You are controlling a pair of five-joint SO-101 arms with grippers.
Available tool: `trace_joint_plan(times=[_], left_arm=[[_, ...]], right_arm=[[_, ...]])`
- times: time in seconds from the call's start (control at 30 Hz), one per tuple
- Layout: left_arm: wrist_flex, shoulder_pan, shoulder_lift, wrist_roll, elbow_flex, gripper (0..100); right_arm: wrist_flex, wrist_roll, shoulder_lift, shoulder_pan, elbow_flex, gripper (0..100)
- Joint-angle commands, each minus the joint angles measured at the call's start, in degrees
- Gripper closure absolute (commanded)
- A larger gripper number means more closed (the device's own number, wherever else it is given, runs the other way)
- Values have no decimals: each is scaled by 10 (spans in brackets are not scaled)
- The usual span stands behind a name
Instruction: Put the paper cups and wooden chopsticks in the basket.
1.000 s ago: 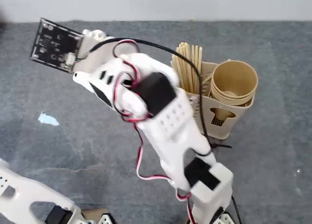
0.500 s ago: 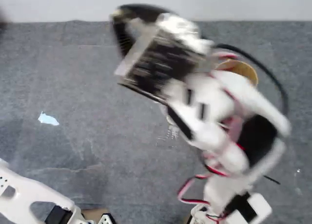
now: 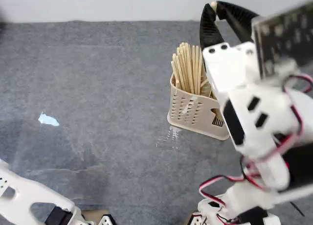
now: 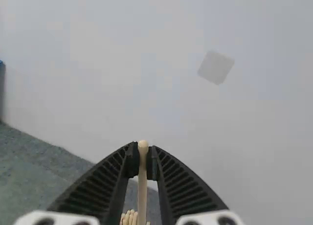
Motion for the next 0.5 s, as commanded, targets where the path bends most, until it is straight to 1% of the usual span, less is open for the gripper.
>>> trace_joint_plan(times=[0.0, 0.13, 0.33, 0.47], left_arm=[[13, 3, -11, -2, -6, 987], [13, -4, -11, -2, -6, 987], [13, -4, -11, -4, -6, 987], [13, -4, -11, -4, -6, 987]], right_arm=[[-29, -37, -7, 10, 54, 991], [-101, -58, -7, 21, 108, 991], [-193, -56, -7, 51, 215, 991], [-211, -56, -12, 65, 295, 989]])
